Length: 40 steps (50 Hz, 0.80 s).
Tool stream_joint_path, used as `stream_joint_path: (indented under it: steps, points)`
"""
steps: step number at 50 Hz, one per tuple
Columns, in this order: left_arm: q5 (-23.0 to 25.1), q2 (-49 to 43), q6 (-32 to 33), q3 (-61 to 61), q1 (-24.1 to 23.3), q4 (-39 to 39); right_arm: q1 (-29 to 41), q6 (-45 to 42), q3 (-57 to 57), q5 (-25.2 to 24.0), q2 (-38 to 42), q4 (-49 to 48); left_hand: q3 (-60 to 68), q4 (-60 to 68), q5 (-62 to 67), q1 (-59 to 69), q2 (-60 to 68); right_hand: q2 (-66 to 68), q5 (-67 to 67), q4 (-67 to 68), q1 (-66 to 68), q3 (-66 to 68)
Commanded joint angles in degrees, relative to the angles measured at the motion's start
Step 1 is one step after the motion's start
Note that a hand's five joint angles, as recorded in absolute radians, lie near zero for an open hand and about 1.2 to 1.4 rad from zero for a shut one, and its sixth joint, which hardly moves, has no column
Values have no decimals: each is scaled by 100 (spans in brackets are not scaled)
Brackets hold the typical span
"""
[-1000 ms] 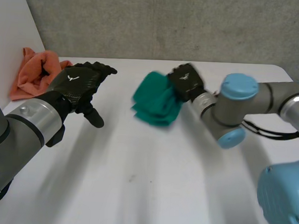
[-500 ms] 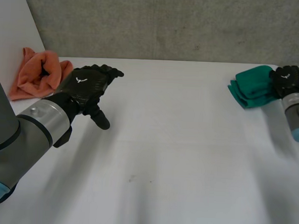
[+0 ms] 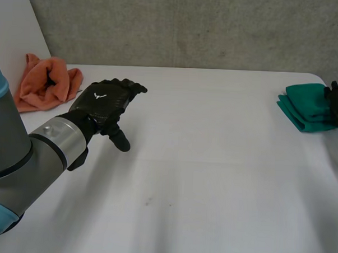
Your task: Fold the laundry.
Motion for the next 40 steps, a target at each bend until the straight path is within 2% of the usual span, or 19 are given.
stream_joint_path:
  steps: [1,4,8,9,13,15,20,24,25,28,29,32,33,36,40]
  points:
    - [-5,17,2,16,-26,-18,7,-311,320,139,-320,100,-141,-99,-235,-43,-106,-729,-892,-858,-428,-829]
    - [-5,52,2,-11,-26,-35,-63,-601,609,419,-680,416,-141,-99,-235,-43,-106,-729,-892,-858,-428,-829]
    - [4,70,2,-46,-8,-35,-379,-1075,909,1043,-1155,794,-141,-99,-235,-43,-106,-729,-892,-858,-428,-829]
    - [4,70,2,-55,0,-35,-502,-1259,961,1392,-1330,882,-141,-99,-235,-43,-106,-729,-892,-858,-428,-829]
    - [4,70,2,-63,18,-35,-661,-1542,1006,2132,-1786,953,-141,-99,-235,-43,-106,-729,-892,-858,-428,-829]
    - [4,79,-7,-63,27,-35,-688,-1534,1006,2265,-1998,944,-141,-99,-235,-43,-106,-729,-892,-858,-428,-829]
    - [13,149,-16,-28,36,-9,-644,-902,1023,2213,-2605,953,-157,-115,-252,-60,-123,-729,-892,-858,-428,-829]
    - [13,237,-25,16,62,17,-320,266,1251,2082,-3333,1023,-158,-116,-252,-60,-123,-729,-892,-858,-428,-829]
    - [13,263,-25,24,79,18,-31,790,1469,1855,-3718,1084,-162,-120,-256,-64,-128,-729,-892,-858,-428,-829]
    - [13,325,-25,33,229,70,357,1523,1953,1371,-4265,1120,-162,-120,-256,-64,-128,-729,-892,-858,-428,-829]
    - [22,342,-25,33,264,79,550,1934,2364,1047,-4606,1120,-162,-120,-256,-64,-128,-729,-892,-858,-428,-829]
    - [22,386,-25,33,387,97,832,2490,3086,624,-5118,1094,-162,-120,-256,-64,-128,-729,-892,-858,-428,-829]
    - [22,395,-25,33,413,97,1024,2779,3585,431,-5546,1076,-162,-120,-256,-64,-128,-729,-892,-858,-428,-829]
    - [22,422,-25,7,519,97,1559,3141,4604,297,-6381,954,-162,-120,-256,-64,-128,-729,-892,-858,-428,-829]
    - [31,439,-16,-20,686,105,2376,3335,5800,315,-6858,594,-162,-120,-256,-64,-128,-729,-892,-858,-428,-829]
